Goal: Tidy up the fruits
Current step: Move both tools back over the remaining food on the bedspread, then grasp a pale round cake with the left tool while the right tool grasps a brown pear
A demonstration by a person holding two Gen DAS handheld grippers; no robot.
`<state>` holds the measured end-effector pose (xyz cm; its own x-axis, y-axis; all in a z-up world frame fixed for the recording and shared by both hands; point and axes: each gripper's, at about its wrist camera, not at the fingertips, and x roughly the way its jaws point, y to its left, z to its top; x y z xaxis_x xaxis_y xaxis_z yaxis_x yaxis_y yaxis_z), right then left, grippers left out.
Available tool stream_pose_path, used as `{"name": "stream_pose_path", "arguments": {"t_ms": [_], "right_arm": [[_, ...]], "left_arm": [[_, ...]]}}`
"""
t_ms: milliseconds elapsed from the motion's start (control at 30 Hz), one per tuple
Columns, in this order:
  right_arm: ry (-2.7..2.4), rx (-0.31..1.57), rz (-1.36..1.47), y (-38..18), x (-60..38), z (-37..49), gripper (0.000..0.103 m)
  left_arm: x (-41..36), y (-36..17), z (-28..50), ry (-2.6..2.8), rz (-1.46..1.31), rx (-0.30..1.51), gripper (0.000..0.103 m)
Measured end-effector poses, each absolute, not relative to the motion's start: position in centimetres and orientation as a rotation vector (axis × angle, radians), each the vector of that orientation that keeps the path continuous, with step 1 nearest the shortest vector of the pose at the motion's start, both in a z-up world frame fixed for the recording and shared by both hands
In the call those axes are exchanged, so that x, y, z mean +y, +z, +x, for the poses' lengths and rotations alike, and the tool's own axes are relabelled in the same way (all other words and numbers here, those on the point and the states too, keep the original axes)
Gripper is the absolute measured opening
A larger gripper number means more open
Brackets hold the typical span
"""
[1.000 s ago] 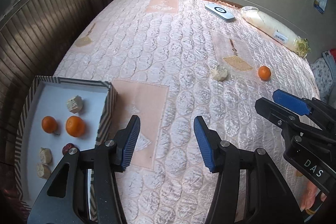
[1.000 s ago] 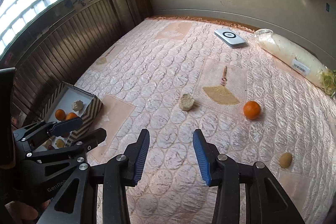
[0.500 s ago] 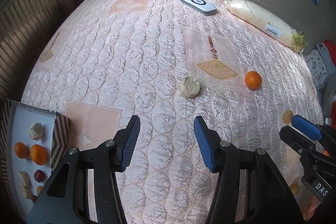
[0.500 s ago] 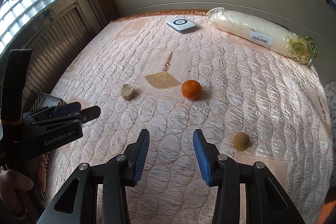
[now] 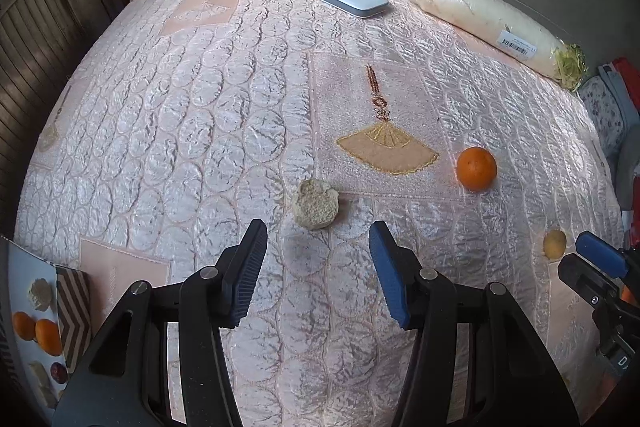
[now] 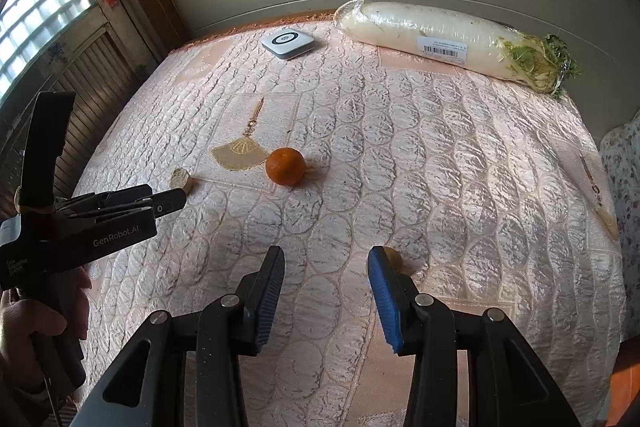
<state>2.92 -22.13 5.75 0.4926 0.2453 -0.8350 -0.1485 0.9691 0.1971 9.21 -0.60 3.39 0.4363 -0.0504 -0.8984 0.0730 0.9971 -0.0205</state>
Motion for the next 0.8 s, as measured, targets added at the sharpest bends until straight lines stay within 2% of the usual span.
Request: {"name": "stream_pose_path", "arguments": {"t_ms": [800], "right_arm": [[0.200, 1.147, 0.095, 2.4, -24.2, 5.1, 0.045]], "left_arm": [[-0.8, 1.6, 12.4, -0.125, 0.004, 1.135, 0.053]]}}
